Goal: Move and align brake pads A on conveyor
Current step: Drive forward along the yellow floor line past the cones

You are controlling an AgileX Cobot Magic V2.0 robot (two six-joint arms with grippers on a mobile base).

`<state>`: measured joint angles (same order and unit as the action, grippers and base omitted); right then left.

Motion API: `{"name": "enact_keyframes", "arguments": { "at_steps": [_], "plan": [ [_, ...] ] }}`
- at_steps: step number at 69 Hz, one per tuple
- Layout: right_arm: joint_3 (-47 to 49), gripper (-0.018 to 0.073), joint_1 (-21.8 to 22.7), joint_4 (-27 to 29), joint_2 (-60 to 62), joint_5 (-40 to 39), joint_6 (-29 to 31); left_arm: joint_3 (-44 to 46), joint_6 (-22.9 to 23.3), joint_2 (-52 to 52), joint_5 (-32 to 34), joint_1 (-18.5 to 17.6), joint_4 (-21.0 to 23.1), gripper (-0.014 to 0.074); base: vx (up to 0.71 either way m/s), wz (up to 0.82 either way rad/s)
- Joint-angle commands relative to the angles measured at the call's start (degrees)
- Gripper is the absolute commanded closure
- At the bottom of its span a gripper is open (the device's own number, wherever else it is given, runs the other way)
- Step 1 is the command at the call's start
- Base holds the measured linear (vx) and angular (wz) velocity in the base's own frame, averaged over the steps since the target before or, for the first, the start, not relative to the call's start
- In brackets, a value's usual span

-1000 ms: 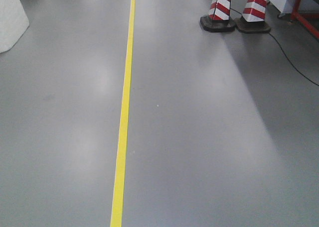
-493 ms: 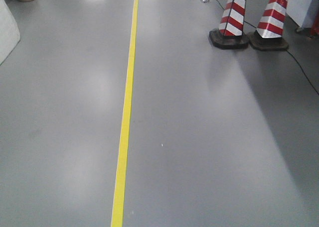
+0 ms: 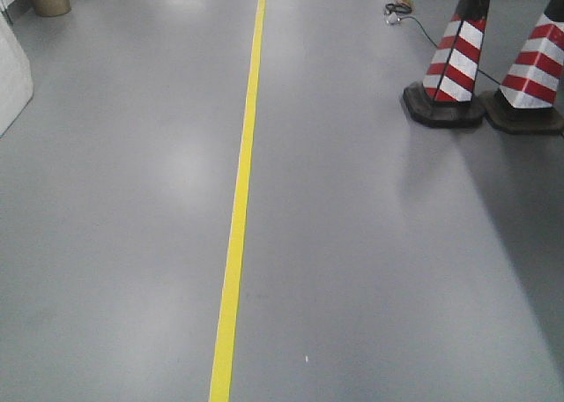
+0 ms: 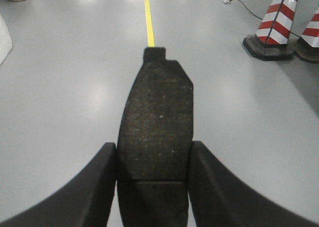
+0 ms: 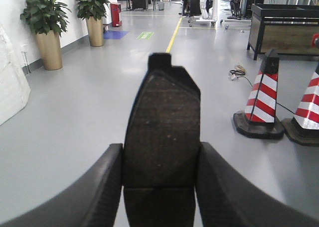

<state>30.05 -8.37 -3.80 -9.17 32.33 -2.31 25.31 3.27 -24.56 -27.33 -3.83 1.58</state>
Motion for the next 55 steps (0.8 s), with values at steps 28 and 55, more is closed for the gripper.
{"name": "enact_keyframes", "arguments": {
  "at_steps": [28,55],
  "plan": [
    [1.5,0.0564,0.1,-0.4,-0.8,-5.7,0.4,1.8,0.2,-0.3,5.0,-0.4,0.5,0.0602,0.80,-0.05],
    [1.5,0.0564,0.1,-0.4,-0.8,-5.7,0.4,1.8,0.2,-0.1,4.8,-0.4,0.5,0.0602,0.75,-0.12]
  ]
}}
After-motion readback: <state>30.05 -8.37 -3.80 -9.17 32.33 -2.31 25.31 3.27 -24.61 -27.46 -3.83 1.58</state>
